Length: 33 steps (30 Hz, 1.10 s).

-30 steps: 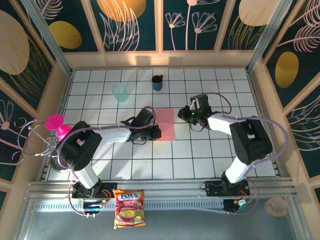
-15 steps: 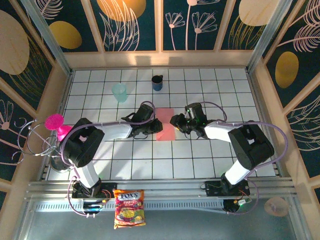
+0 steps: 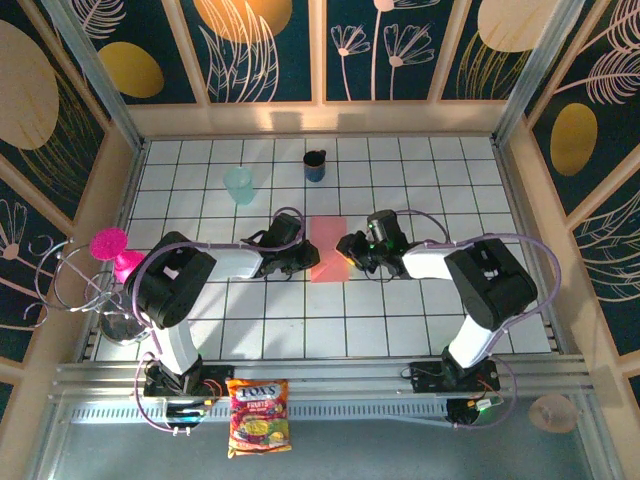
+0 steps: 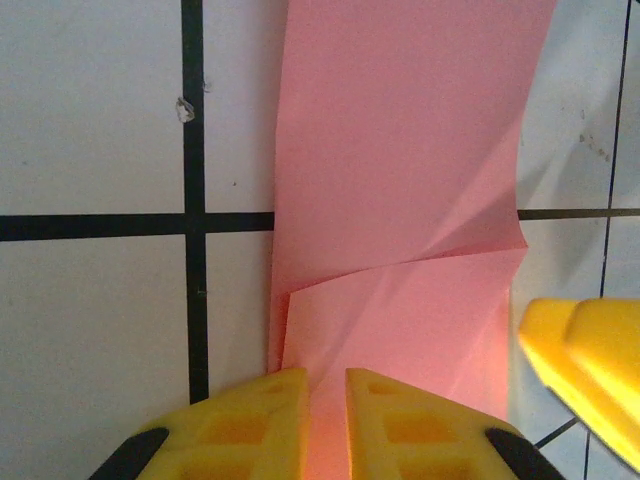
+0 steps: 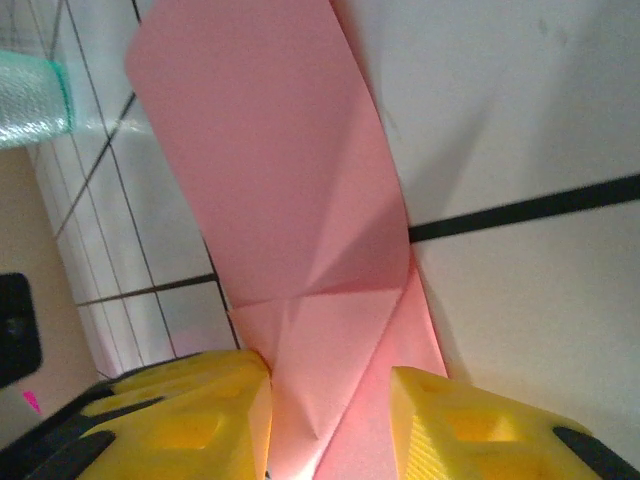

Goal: Fold a paper plane with a square sheet of paper (pick it up from the middle)
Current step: Turn over the paper at the center of the table.

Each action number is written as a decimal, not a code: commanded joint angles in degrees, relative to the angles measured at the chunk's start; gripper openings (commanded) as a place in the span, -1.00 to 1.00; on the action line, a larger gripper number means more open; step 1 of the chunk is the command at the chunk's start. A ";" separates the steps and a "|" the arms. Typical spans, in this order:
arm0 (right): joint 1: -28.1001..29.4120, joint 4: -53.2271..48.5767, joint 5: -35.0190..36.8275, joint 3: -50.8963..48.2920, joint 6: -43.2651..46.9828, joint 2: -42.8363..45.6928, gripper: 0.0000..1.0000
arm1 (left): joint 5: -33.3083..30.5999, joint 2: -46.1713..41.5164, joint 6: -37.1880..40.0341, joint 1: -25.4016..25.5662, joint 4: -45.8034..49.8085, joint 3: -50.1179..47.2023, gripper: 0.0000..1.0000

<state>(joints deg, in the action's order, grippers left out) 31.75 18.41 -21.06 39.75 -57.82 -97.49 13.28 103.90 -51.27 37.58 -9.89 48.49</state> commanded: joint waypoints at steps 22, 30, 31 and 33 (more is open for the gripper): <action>2.28 6.45 -1.33 2.74 -1.21 -4.47 -0.44 | 0.45 0.08 -2.76 -0.58 -0.77 -3.29 -0.67; 2.79 8.47 -1.70 1.59 -1.27 -4.79 -0.57 | 0.21 -1.05 -2.72 -0.84 -0.44 -3.23 -0.67; 2.88 8.55 -1.78 1.69 -1.23 -5.11 -0.60 | 0.12 -1.35 -2.75 -0.84 -0.30 -3.21 -0.67; 3.05 8.65 -1.75 1.82 -1.08 -5.68 -0.64 | 0.03 -2.05 -2.73 -0.98 -0.26 -3.18 -0.67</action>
<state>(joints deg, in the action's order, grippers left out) 34.02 25.15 -22.55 41.87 -58.94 -101.75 13.65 103.26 -53.28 37.17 -12.97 46.37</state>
